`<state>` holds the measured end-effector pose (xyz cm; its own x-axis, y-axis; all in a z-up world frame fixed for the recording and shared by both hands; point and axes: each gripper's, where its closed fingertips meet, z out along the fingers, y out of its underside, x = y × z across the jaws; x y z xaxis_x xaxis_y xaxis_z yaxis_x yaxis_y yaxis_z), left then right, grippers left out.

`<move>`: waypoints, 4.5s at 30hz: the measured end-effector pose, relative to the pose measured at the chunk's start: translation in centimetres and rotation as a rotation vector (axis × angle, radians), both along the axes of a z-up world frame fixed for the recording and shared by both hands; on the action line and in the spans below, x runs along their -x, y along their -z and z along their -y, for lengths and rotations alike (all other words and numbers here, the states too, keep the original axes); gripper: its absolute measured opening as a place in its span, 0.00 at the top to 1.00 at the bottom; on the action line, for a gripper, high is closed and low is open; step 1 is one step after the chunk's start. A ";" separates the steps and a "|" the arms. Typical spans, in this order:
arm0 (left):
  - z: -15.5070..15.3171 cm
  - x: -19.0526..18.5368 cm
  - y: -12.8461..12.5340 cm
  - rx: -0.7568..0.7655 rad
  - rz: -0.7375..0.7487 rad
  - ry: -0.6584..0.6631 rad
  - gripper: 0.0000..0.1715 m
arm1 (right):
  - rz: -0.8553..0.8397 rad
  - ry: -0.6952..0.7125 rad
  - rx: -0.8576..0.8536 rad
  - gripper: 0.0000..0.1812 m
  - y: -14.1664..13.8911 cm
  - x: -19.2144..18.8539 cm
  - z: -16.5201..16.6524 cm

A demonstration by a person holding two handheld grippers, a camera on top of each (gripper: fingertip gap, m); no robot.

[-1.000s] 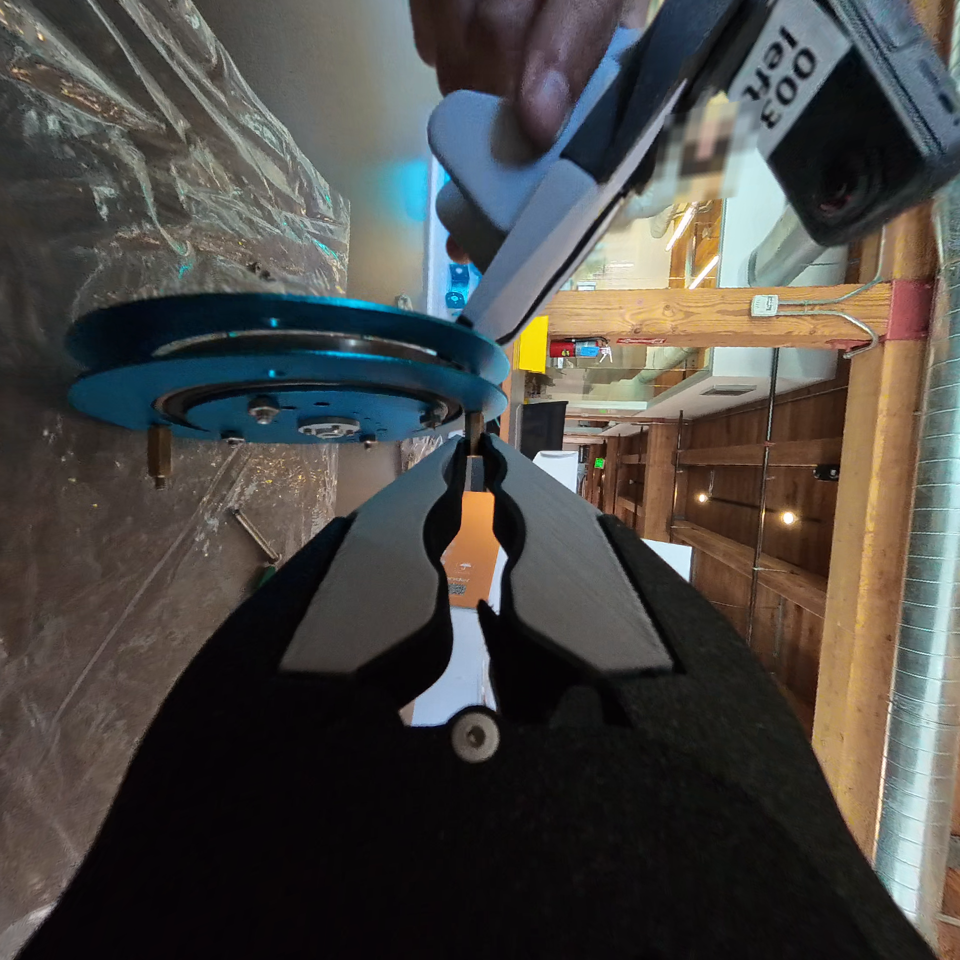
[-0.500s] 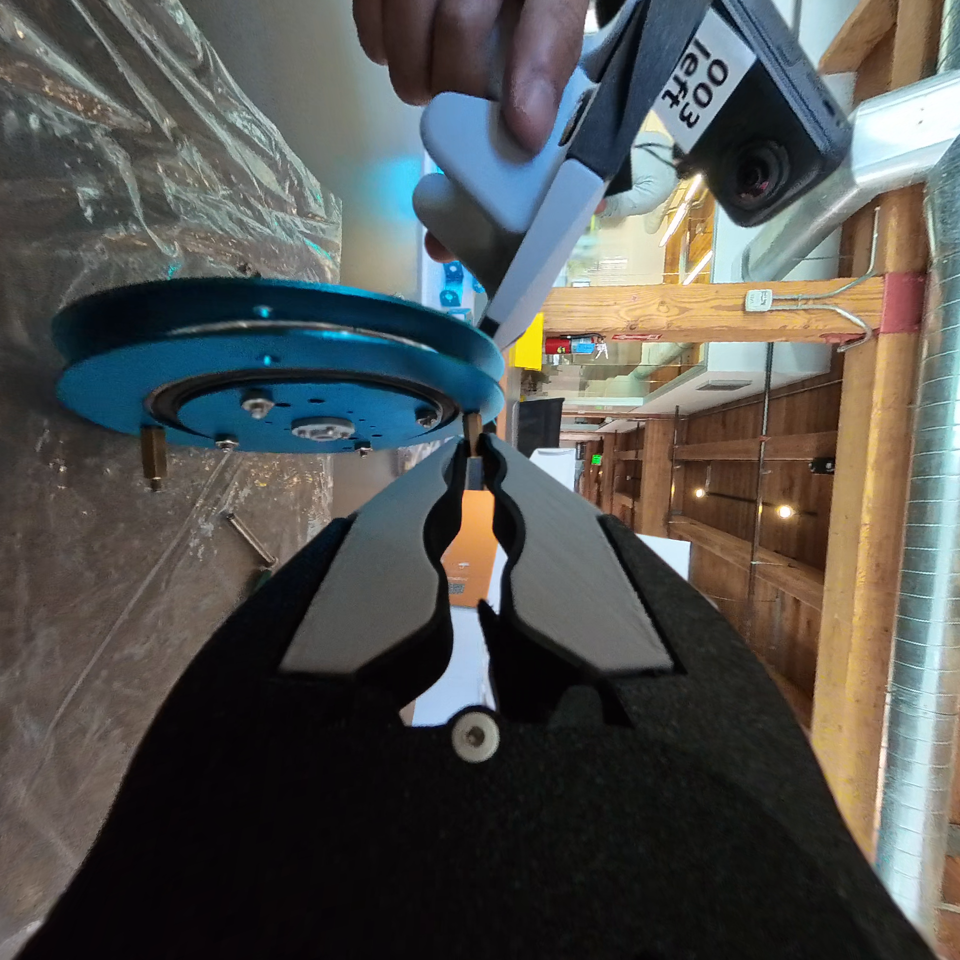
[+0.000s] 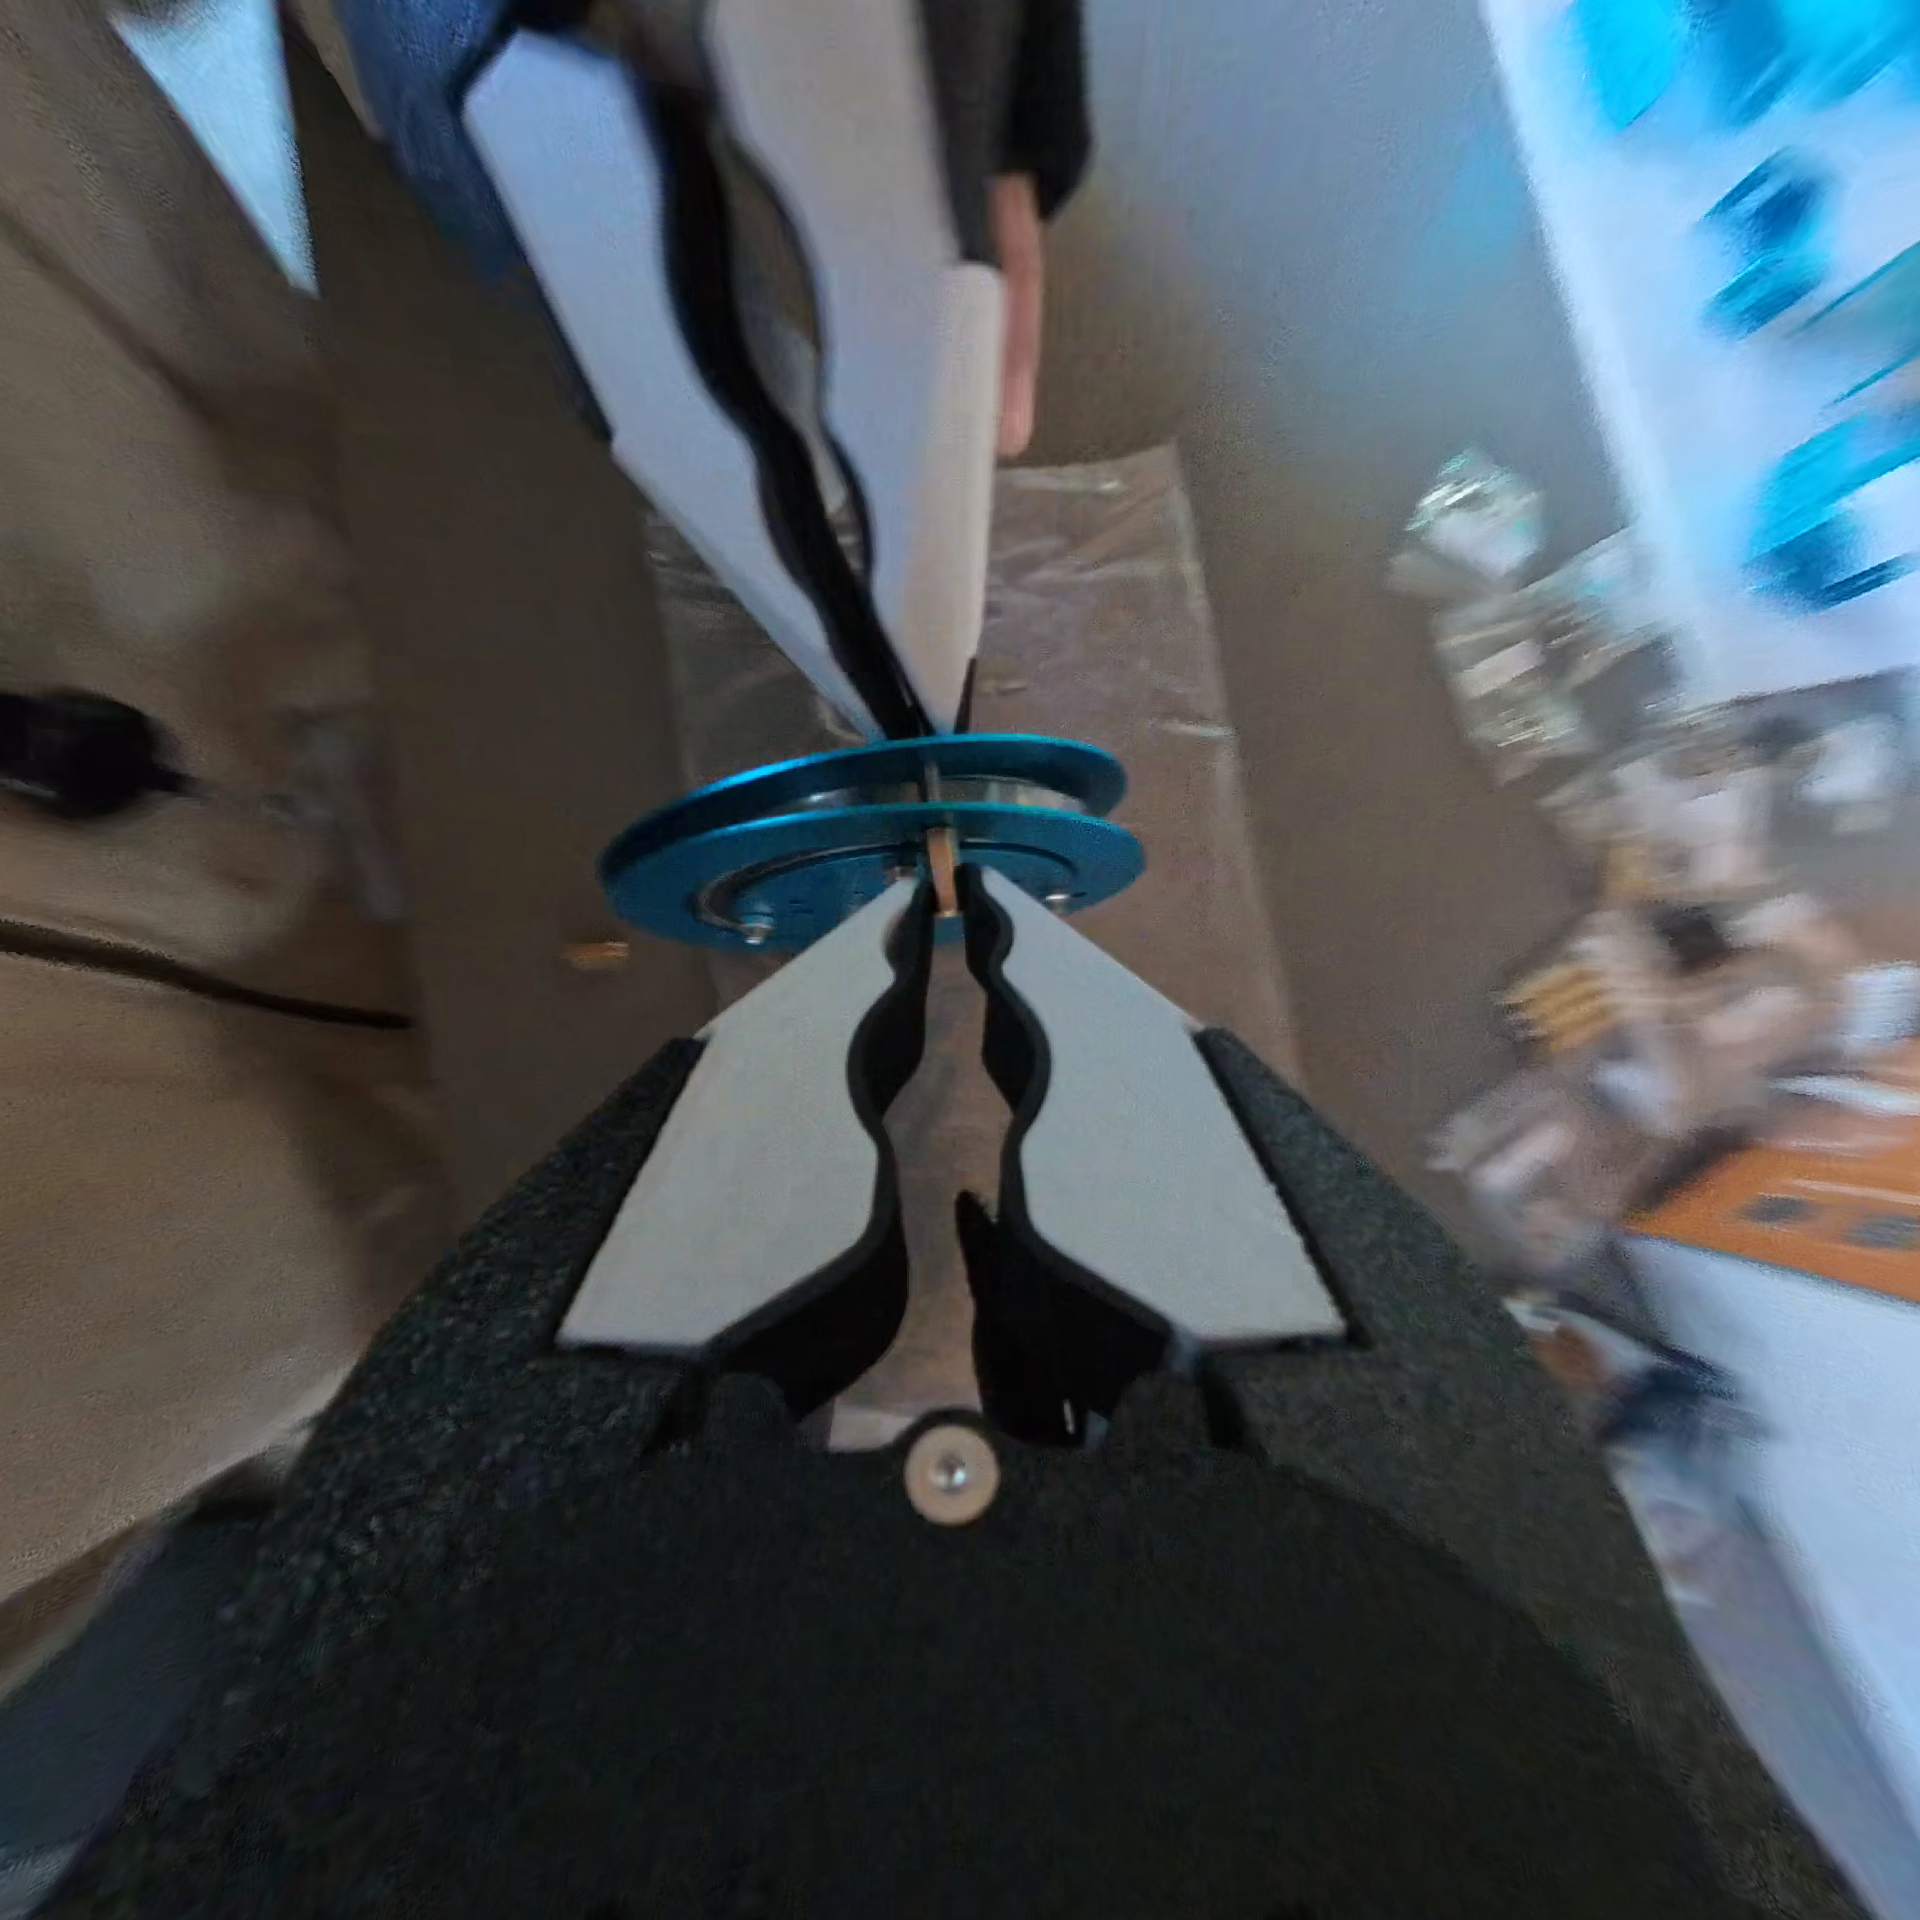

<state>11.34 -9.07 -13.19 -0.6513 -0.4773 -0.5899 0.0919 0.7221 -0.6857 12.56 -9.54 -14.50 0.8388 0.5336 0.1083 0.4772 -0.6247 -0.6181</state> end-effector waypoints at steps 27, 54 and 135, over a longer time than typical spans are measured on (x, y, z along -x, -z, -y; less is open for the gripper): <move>-2.3 -2.3 1.0 0.376 -0.526 -0.089 0.90 | 0.530 -0.008 -0.196 0.98 0.2 -3.1 -1.1; -1.5 -3.6 1.3 -0.721 0.352 -0.168 0.99 | -0.434 0.244 0.217 0.98 -0.4 -0.4 0.2; 0.4 -0.9 2.2 0.105 -0.892 0.035 0.99 | 1.178 -0.008 -0.590 0.93 -1.1 -1.9 -0.7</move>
